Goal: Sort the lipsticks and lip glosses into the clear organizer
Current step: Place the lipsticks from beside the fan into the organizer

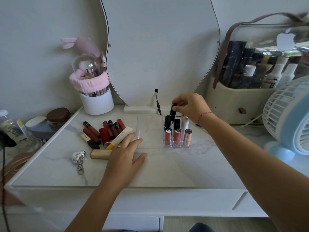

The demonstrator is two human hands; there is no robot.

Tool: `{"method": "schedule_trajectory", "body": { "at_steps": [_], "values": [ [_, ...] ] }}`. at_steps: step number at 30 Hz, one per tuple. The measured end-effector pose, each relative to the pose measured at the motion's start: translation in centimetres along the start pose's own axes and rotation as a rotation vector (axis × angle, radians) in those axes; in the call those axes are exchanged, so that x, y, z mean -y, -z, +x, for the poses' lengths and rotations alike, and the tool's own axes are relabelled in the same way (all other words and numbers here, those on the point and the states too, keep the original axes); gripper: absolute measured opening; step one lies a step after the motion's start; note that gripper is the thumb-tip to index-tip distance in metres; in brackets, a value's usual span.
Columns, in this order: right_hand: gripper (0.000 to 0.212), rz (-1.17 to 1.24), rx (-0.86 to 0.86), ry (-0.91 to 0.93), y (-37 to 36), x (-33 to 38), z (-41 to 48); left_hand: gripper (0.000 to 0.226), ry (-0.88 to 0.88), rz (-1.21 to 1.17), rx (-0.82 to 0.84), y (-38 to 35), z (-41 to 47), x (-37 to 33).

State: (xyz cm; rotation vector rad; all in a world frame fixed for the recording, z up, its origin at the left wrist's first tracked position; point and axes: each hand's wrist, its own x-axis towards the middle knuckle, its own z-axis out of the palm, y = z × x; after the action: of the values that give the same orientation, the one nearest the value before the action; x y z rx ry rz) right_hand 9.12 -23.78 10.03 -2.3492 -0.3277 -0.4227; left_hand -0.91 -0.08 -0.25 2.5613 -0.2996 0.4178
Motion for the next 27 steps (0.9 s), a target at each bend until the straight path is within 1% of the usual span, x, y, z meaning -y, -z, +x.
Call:
{"method": "schedule_trajectory", "body": {
  "at_steps": [10,15,27],
  "values": [
    [0.024,-0.164,0.179,0.017,-0.84,-0.30,0.10,0.045,-0.004,0.002,0.006,0.07,0.06,-0.03],
    [0.023,-0.183,0.227,0.018,-0.71,-0.29,0.31,0.046,0.003,0.008,0.009,0.10,0.02,-0.11],
    [0.022,-0.133,0.220,0.015,-0.79,-0.98,0.31,0.047,-0.005,0.011,0.012,0.11,-0.02,-0.11]
  ]
}}
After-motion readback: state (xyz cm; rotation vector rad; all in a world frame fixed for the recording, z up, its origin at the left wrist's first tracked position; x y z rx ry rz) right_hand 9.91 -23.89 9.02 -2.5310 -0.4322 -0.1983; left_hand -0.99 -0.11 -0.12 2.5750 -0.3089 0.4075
